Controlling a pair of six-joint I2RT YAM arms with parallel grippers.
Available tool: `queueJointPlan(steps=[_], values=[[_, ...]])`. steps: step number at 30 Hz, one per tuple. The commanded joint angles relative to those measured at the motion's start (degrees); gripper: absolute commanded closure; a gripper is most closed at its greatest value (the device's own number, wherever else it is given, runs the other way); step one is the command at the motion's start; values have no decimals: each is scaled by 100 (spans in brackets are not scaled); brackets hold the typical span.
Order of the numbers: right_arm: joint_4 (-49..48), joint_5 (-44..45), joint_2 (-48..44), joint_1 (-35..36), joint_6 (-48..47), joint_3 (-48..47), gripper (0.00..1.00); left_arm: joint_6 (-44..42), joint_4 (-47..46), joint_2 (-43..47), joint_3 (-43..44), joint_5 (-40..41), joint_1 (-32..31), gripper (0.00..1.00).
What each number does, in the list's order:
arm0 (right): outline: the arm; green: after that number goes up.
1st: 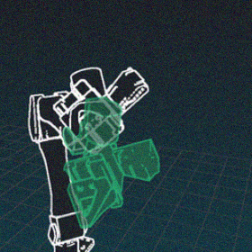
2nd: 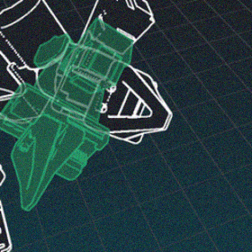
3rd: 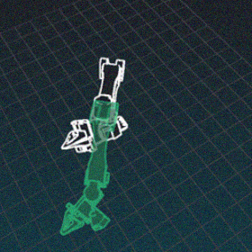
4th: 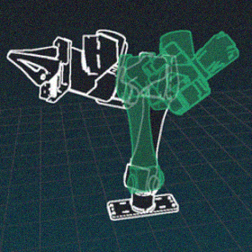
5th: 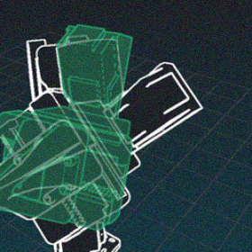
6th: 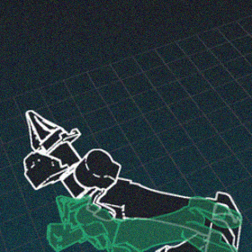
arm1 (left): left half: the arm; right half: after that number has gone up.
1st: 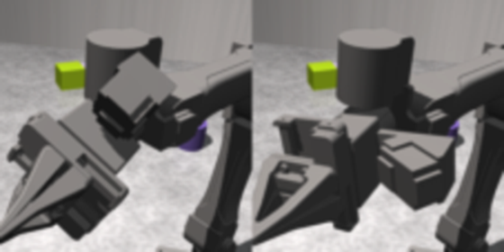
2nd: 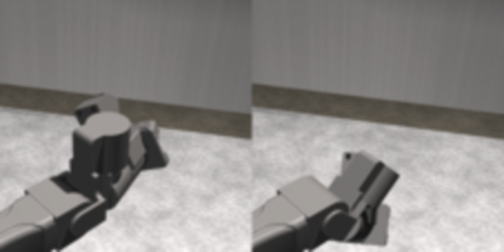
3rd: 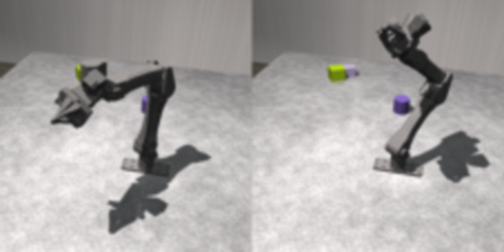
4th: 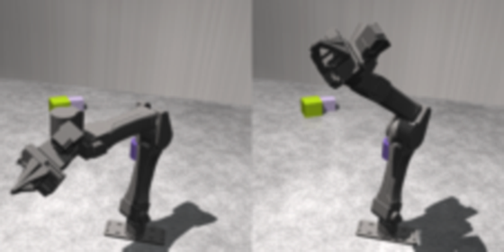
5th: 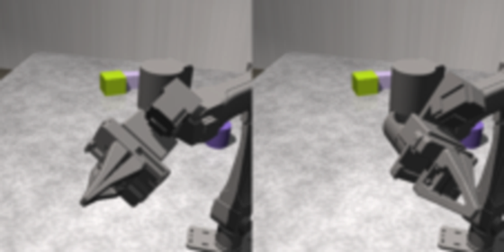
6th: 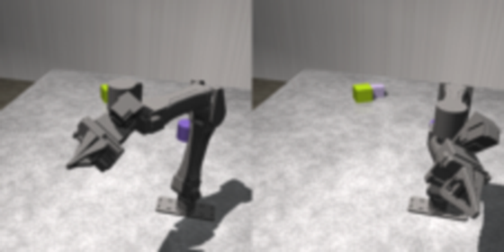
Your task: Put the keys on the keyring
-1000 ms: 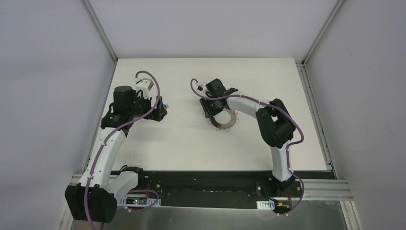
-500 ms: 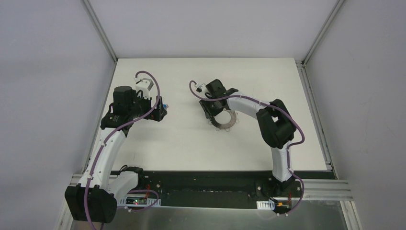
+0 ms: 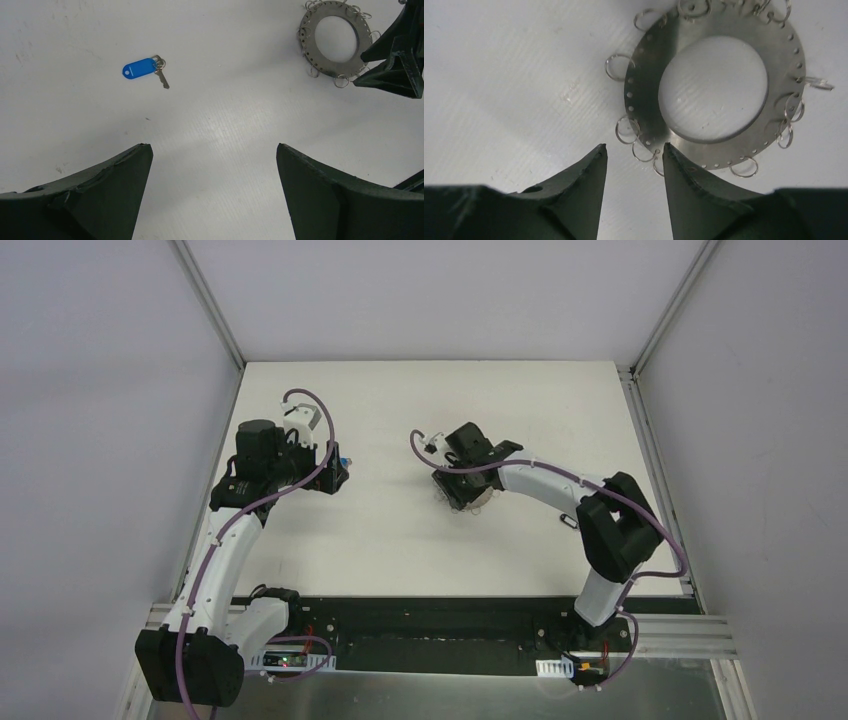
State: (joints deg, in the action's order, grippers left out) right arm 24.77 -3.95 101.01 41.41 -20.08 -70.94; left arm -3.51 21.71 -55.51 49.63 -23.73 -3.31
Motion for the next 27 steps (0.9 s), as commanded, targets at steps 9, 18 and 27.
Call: queueJointPlan(steps=[9,18,27], values=[[273,141,14,-6,54,34,55,-27,-269,9,-60,-250,-29,0],[352,-32,384,-5,87,-250,58,-36,-284,91,-88,-279,-21,0],[321,-171,569,-10,124,-296,63,-40,-282,101,-87,-298,-28,0]])
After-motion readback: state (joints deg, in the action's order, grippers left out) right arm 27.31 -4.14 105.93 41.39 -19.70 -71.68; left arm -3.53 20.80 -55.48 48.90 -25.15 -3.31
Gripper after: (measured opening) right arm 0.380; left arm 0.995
